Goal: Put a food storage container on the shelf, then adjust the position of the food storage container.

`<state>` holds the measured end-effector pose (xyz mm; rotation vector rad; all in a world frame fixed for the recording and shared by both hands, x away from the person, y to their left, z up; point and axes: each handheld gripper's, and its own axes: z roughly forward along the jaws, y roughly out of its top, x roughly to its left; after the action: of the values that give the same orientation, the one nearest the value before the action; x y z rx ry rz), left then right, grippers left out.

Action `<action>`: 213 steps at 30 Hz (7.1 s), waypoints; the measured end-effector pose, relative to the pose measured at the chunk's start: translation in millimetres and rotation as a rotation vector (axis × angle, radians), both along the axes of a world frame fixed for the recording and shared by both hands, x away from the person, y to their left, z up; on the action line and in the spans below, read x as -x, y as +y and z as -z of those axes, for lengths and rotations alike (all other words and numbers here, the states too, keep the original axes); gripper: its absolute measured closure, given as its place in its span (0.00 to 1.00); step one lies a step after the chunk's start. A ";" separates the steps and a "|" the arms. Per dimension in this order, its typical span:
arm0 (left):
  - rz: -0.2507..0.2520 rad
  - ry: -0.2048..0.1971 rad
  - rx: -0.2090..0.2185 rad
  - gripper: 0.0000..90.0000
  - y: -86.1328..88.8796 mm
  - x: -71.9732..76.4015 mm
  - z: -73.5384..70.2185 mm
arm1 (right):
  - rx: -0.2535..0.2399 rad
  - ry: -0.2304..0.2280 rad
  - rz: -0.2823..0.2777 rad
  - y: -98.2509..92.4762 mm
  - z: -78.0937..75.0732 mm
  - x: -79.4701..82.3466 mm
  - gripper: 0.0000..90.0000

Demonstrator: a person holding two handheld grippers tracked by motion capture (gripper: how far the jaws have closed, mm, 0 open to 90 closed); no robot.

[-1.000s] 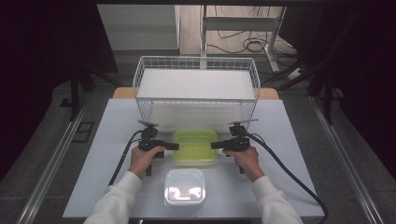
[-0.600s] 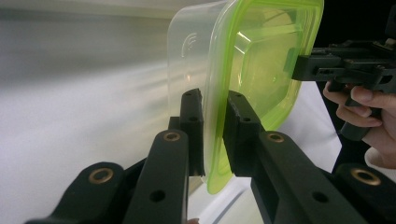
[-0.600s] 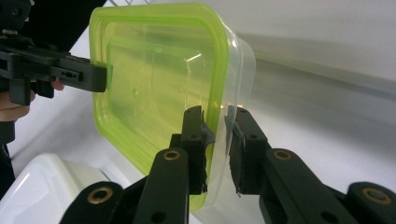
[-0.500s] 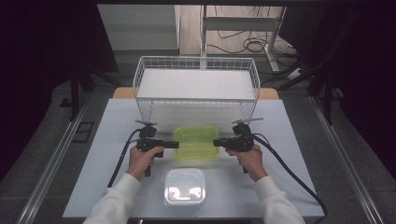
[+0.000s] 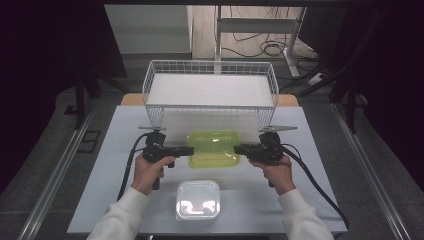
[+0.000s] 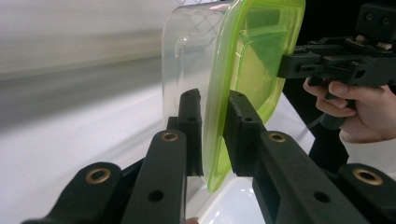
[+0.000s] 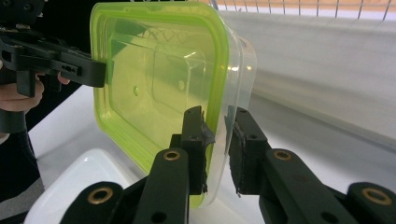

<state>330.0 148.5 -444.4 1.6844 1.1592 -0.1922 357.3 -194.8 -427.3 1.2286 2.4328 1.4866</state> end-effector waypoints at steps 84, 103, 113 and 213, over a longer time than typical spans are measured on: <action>-0.037 -0.196 -0.045 0.88 15.8 -81.1 -153.7 | -0.050 -0.225 -0.012 15.3 -155.1 -67.3 0.86; -0.034 -0.054 -0.035 0.89 19.1 -140.8 -126.0 | -0.081 -0.048 0.059 20.0 -128.9 -122.3 0.87; -0.042 0.017 -0.011 0.88 15.6 -160.0 -121.8 | -0.100 0.105 0.122 15.9 -118.8 -142.1 0.86; -0.080 -0.007 -0.215 0.26 68.8 52.0 10.0 | 0.126 -0.042 0.007 -23.4 7.3 46.2 0.26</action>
<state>278.0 217.3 -454.4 1.8192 1.2765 -0.0118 311.2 -218.2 -434.6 1.1683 2.4505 1.3211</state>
